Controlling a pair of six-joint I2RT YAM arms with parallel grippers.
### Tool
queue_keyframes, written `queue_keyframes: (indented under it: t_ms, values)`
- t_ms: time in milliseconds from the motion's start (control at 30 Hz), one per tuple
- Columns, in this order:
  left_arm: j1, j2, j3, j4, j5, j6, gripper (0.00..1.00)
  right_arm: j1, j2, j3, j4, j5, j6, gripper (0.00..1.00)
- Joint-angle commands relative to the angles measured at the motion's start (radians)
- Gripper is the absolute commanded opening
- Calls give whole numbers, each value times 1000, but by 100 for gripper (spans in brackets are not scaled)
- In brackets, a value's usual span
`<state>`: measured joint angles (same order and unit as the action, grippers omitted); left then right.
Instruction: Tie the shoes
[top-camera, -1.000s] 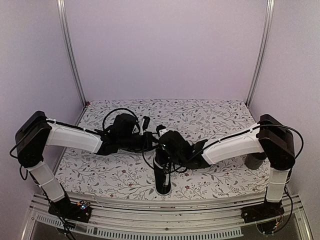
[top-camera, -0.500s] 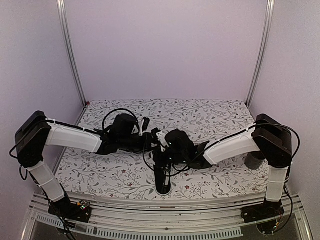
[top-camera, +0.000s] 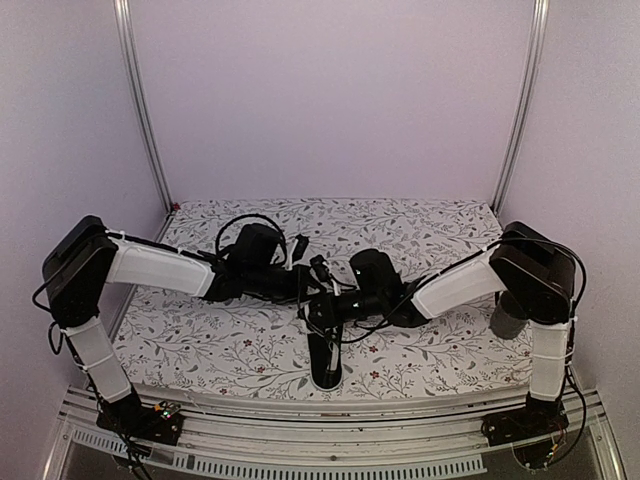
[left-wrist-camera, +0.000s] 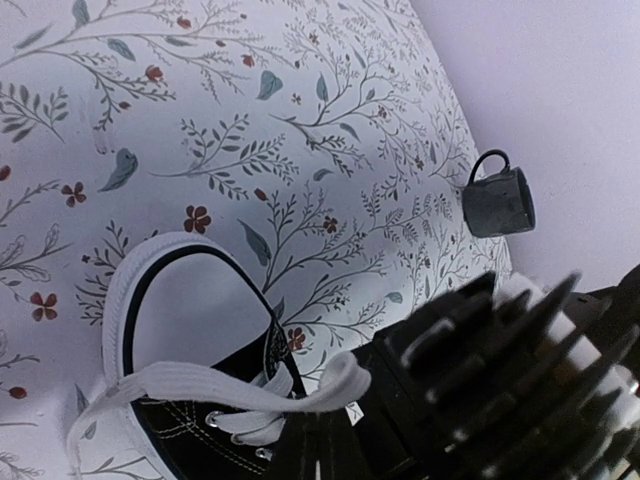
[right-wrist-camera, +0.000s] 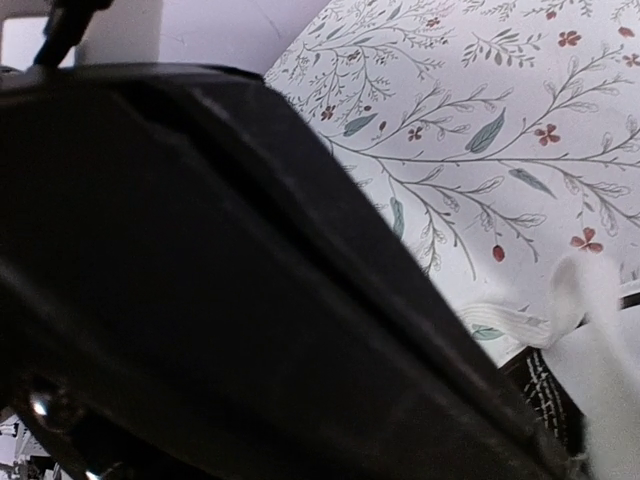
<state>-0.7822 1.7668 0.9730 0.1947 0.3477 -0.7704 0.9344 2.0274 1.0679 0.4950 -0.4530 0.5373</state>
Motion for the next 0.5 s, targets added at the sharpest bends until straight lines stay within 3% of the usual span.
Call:
queue_keyframes:
  t_ms: [0, 467]
  values:
    - [4, 21, 47, -7, 61, 33, 0, -1, 31, 9, 122, -162, 62, 2]
    - [5, -19, 47, -41, 79, 57, 0, -12, 36, 15, 185, -288, 103, 2]
